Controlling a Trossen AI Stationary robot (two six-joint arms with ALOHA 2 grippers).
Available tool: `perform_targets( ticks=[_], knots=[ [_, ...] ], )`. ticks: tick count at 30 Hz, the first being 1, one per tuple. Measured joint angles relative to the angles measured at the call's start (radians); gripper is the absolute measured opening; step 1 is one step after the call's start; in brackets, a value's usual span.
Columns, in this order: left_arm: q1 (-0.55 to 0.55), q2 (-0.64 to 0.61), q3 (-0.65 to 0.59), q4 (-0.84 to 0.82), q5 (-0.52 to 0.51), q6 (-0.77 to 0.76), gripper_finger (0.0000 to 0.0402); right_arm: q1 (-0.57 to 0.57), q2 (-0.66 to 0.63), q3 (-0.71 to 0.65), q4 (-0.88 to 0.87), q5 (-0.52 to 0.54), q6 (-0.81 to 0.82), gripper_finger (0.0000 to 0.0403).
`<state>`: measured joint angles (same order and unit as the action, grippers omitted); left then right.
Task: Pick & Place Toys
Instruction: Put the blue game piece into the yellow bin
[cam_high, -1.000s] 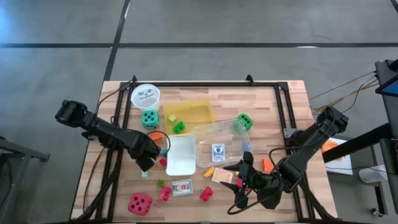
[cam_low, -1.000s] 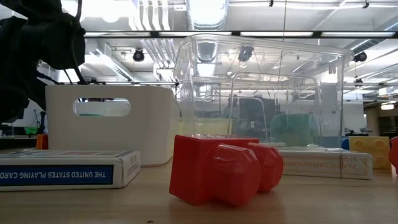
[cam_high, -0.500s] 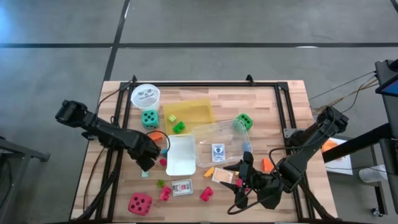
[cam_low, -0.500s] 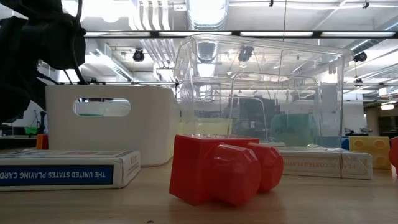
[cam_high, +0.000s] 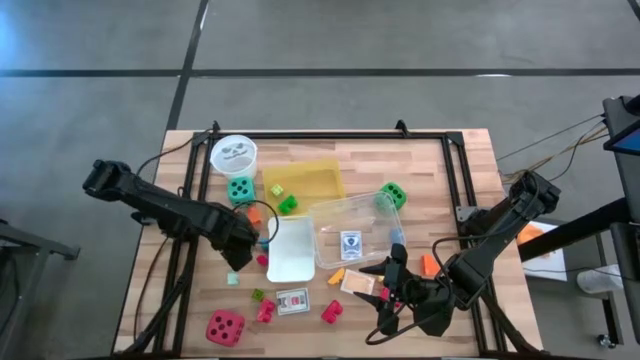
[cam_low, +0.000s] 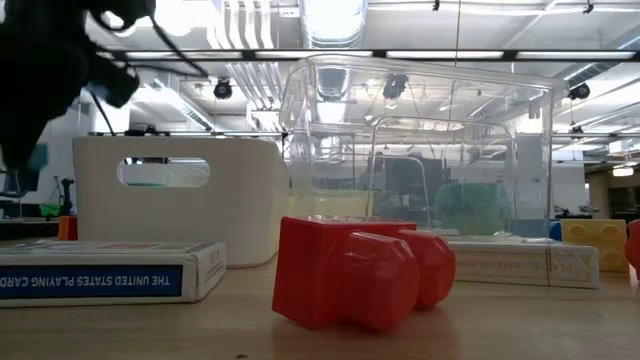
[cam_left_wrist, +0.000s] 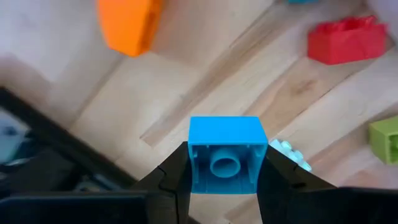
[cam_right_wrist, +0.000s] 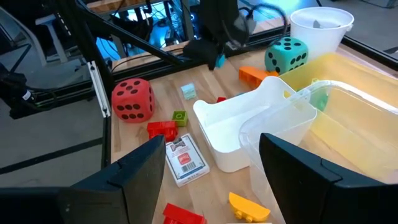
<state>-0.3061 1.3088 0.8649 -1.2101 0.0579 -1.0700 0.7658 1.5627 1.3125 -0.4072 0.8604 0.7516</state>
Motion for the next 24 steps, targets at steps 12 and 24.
perform_targets(
  ticks=[12,24],
  knots=[
    [0.156,-0.01,0.301,-0.052,-0.111,0.175,0.0116,0.0,0.0,0.0,0.0,0.0,0.0,0.0256],
    [0.519,0.062,0.329,0.112,0.029,0.522,0.0116,0.0,0.0,0.0,0.001,0.0,0.0,0.0256]
  ],
)
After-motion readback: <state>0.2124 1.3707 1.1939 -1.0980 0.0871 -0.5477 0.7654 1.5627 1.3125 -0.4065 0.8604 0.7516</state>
